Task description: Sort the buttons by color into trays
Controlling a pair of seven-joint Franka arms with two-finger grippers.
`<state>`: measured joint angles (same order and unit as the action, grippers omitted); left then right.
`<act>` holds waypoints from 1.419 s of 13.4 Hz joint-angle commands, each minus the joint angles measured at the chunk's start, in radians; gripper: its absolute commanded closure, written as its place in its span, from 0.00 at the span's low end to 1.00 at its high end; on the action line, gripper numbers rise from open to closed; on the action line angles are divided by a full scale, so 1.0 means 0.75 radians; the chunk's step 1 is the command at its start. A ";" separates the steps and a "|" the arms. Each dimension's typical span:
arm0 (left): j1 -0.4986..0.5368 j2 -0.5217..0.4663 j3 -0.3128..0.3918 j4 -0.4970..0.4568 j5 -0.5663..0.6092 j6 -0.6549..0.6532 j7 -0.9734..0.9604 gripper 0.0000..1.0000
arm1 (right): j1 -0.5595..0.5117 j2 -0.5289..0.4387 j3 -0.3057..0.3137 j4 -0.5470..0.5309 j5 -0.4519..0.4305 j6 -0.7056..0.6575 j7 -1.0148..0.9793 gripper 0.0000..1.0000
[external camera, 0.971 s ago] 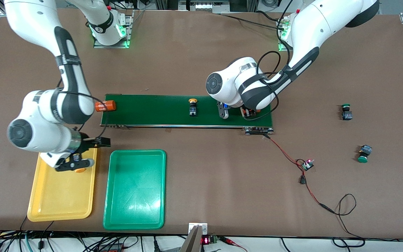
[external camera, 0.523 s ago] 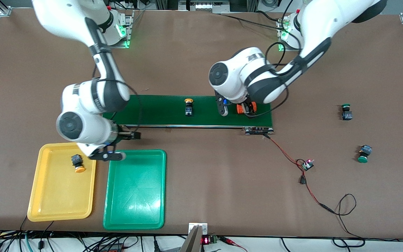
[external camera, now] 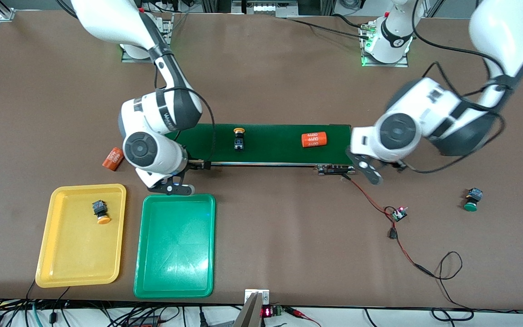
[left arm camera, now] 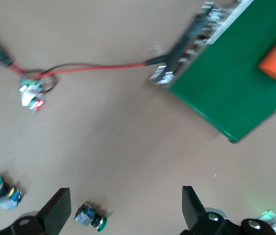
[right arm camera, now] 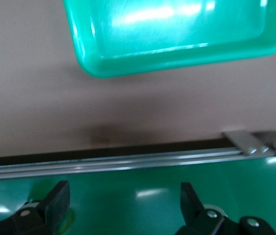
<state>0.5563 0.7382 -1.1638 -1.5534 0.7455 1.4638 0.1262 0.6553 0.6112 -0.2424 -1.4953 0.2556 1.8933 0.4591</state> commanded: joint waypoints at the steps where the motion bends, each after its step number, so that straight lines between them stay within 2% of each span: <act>1: 0.039 0.002 0.005 0.114 -0.031 -0.039 -0.115 0.00 | 0.110 -0.032 -0.004 -0.043 -0.005 0.008 0.158 0.00; 4: 0.109 0.002 0.020 0.152 -0.047 -0.084 -0.183 0.00 | 0.198 -0.044 -0.004 -0.080 -0.005 0.008 0.273 0.00; 5: 0.105 -0.009 0.076 0.183 -0.114 -0.082 -0.183 0.00 | 0.226 -0.044 -0.004 -0.092 -0.003 0.020 0.300 0.00; 6: 0.093 -0.049 0.199 0.222 -0.236 -0.070 -0.183 0.00 | 0.251 -0.042 -0.004 -0.111 -0.003 0.054 0.324 0.00; 7: 0.062 -0.110 0.346 0.251 -0.397 -0.054 -0.181 0.00 | 0.253 -0.042 -0.004 -0.137 -0.001 0.097 0.331 0.00; 8: 0.034 -0.176 0.505 0.243 -0.490 -0.027 -0.170 0.00 | 0.253 -0.042 -0.004 -0.164 0.001 0.134 0.333 0.00; 10: -0.024 -0.233 0.773 0.220 -0.536 0.101 -0.166 0.00 | 0.253 -0.042 -0.004 -0.219 0.001 0.198 0.331 0.00; 12: -0.101 -0.262 1.013 0.133 -0.589 0.260 -0.138 0.00 | 0.257 -0.042 -0.004 -0.268 -0.001 0.263 0.329 0.00; 13: -0.146 -0.285 1.115 0.071 -0.613 0.367 -0.075 0.00 | 0.257 -0.042 -0.002 -0.281 0.003 0.286 0.333 0.08; 14: -0.183 -0.297 1.201 0.026 -0.632 0.473 0.009 0.00 | 0.257 -0.042 -0.002 -0.281 0.005 0.286 0.331 0.44; 15: -0.216 -0.297 1.275 -0.009 -0.640 0.575 0.125 0.00 | 0.259 -0.044 0.000 -0.281 0.007 0.284 0.333 0.63; 17: -0.228 -0.269 1.319 -0.046 -0.665 0.774 0.432 0.00 | 0.280 -0.044 -0.002 -0.281 0.011 0.282 0.333 0.77; 18: -0.226 -0.248 1.343 -0.052 -0.663 0.823 0.567 0.00 | 0.274 -0.044 0.000 -0.281 0.011 0.284 0.333 0.83; 19: -0.226 -0.211 1.373 -0.052 -0.665 0.848 0.669 0.00 | 0.272 -0.042 0.000 -0.281 0.011 0.282 0.331 0.86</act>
<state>0.4020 0.5739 -0.1855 -1.5617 0.2712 2.0454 0.4607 0.8532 0.6092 -0.2431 -1.6741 0.2566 2.0947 0.6962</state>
